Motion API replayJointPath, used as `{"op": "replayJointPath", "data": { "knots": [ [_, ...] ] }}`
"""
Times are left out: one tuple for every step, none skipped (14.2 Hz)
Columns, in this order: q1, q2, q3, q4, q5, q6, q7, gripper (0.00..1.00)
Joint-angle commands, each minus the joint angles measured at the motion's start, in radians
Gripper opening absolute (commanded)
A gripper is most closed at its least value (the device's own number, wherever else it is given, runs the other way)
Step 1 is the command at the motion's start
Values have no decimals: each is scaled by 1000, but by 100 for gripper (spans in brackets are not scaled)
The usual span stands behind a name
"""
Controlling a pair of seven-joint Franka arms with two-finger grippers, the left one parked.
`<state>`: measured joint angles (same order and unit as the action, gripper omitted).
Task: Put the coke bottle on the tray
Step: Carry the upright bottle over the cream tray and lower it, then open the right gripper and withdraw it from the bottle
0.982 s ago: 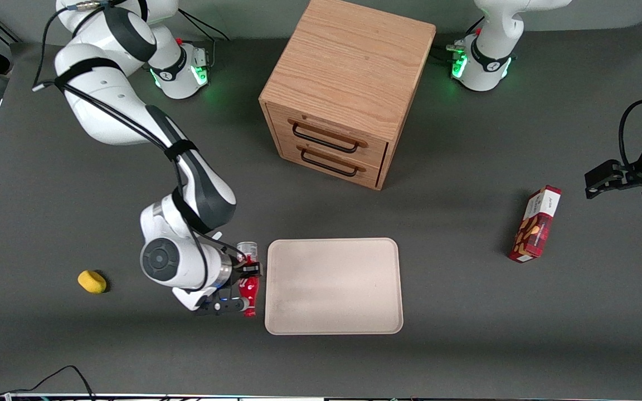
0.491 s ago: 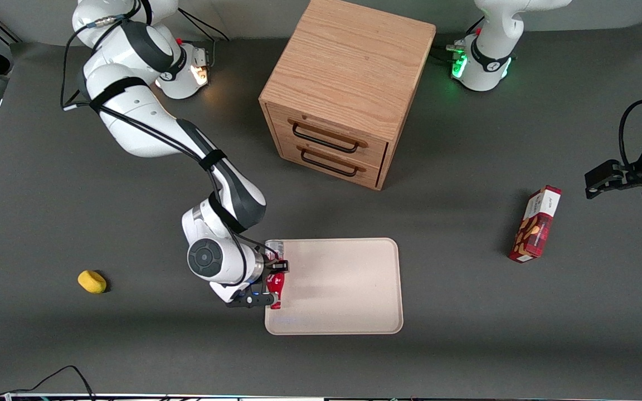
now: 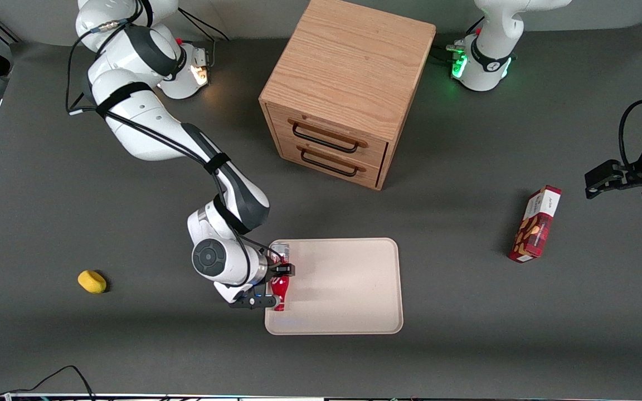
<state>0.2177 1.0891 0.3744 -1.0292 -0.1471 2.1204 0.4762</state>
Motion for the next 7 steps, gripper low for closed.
{"op": "replayJointPath", "data": {
  "knots": [
    [14, 14, -5, 26, -20, 16, 21, 100],
    [14, 14, -5, 26, -20, 16, 22, 100],
    [14, 14, -5, 24, -22, 16, 24, 100],
    [14, 14, -6, 23, -22, 16, 25, 100],
    [14, 14, -6, 20, -23, 16, 25, 100],
    [14, 14, -6, 20, -25, 18, 25, 100],
    [14, 14, -6, 20, -26, 16, 24, 100]
  ]
}}
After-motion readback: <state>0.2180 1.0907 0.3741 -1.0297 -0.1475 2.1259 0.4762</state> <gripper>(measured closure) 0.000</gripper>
